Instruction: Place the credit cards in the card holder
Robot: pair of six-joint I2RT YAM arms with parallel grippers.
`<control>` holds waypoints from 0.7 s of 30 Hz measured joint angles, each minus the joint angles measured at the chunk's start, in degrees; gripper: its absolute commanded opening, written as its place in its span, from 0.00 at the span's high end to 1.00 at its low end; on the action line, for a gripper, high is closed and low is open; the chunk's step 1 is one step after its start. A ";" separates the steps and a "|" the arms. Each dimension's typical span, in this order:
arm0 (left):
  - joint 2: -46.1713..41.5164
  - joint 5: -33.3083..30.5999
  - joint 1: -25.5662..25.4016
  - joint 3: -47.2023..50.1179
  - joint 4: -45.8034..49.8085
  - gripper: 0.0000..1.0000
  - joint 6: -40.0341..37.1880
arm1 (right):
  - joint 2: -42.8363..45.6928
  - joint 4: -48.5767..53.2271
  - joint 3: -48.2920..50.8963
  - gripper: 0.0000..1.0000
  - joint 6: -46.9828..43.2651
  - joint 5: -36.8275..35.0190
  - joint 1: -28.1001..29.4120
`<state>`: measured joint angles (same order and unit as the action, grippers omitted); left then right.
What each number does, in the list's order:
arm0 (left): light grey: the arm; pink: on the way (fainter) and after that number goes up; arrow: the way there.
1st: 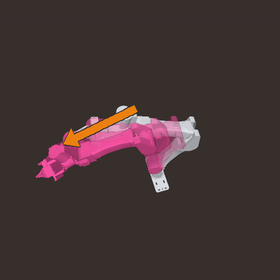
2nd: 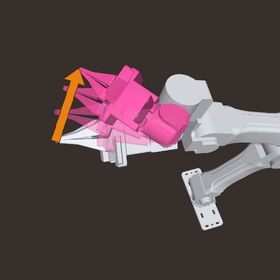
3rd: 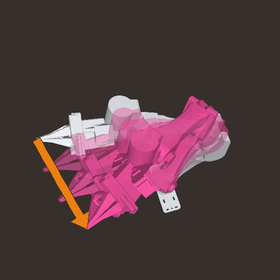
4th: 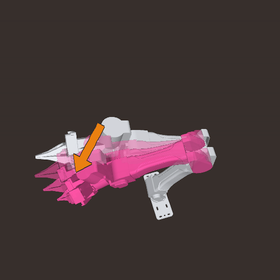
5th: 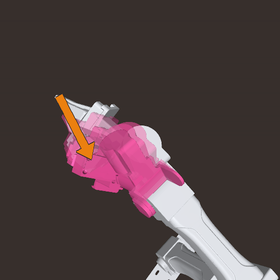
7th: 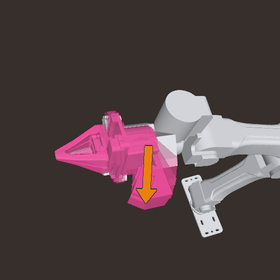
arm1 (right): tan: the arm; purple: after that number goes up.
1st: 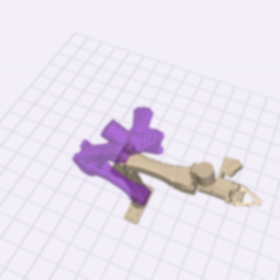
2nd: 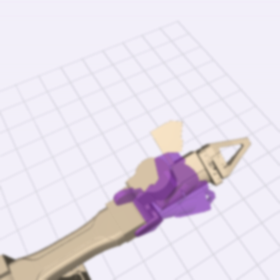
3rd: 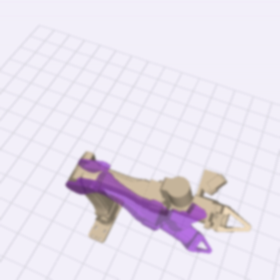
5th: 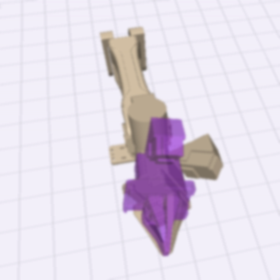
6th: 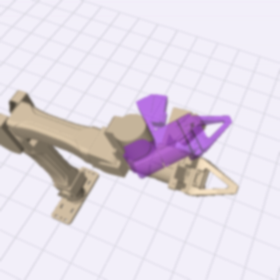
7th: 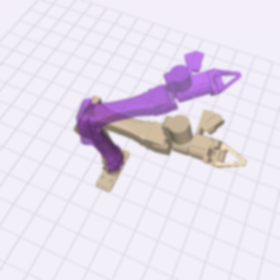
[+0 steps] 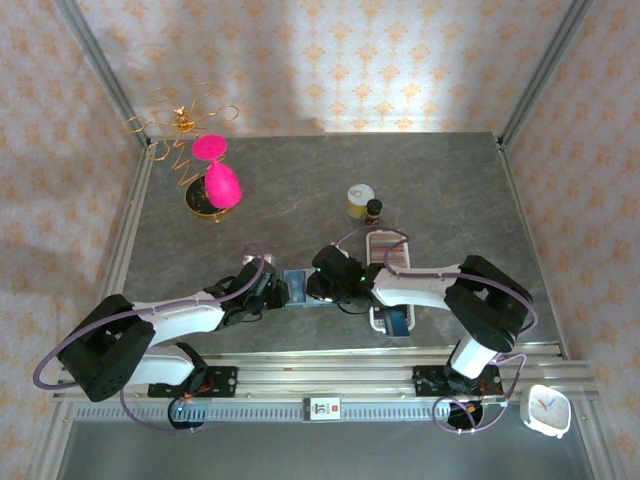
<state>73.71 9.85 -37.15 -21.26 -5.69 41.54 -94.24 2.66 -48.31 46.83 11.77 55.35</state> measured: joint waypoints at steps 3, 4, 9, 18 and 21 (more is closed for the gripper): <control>0.00 0.00 0.00 0.00 0.00 0.78 0.00 | 0.39 0.44 -0.57 0.71 -0.04 0.00 0.00; 0.00 0.00 0.00 0.00 0.00 0.78 0.02 | 0.52 0.42 -0.66 0.71 -0.15 0.00 0.00; -0.52 0.02 0.00 0.24 0.09 0.72 0.09 | 0.55 -0.79 -0.76 0.67 -0.17 0.74 0.00; -6.60 0.00 0.00 1.97 5.03 0.57 1.14 | -1.49 -10.62 -0.76 0.63 1.44 4.83 0.00; -10.03 -1.49 0.00 2.71 8.41 0.56 2.08 | -3.32 -13.79 -0.76 0.62 2.64 6.14 0.00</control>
<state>63.68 8.36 -37.15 -18.55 2.72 43.62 -97.56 -11.14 -49.08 49.47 17.91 55.35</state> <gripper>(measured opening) 0.437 0.373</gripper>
